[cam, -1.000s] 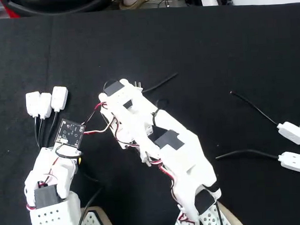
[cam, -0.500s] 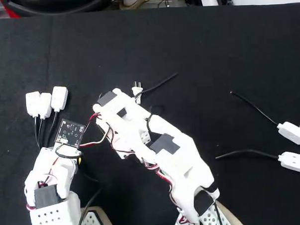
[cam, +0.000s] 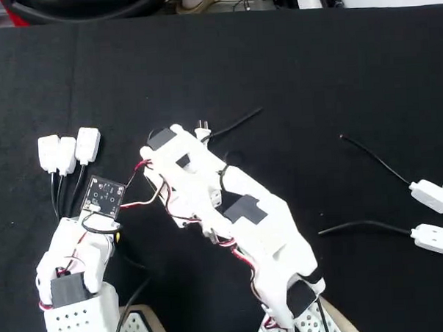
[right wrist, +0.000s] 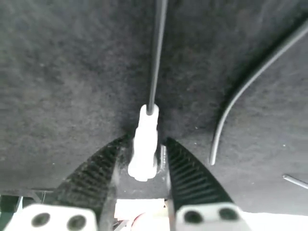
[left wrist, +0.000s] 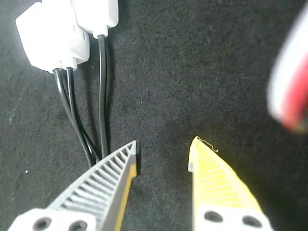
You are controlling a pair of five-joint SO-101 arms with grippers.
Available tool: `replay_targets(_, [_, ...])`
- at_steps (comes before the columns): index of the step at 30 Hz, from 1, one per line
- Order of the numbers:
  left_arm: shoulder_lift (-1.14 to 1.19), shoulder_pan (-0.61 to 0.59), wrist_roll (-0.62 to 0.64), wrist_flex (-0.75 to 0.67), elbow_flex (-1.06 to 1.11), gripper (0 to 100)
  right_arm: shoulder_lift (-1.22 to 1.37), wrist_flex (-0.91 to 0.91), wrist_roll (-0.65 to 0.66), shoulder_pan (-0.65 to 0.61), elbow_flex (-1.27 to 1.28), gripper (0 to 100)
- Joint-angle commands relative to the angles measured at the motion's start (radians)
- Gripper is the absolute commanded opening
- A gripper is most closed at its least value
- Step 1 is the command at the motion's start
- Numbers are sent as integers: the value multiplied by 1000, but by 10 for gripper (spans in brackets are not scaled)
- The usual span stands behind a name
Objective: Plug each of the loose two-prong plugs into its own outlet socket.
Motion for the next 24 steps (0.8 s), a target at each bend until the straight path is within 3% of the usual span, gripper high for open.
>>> replay_targets(1, [-8, -10, -3, 3, -4, 181, -8, 37, 6, 18, -62, 87])
replay_targets(6, [-8, -10, -3, 3, -4, 181, -8, 37, 0, 18, -65, 212])
replay_targets(15, [-8, -10, -3, 3, -4, 181, -10, 37, 0, 34, -114, 115])
replay_targets(24, [-8, -10, -3, 3, -4, 181, -8, 35, 6, 51, -120, 110])
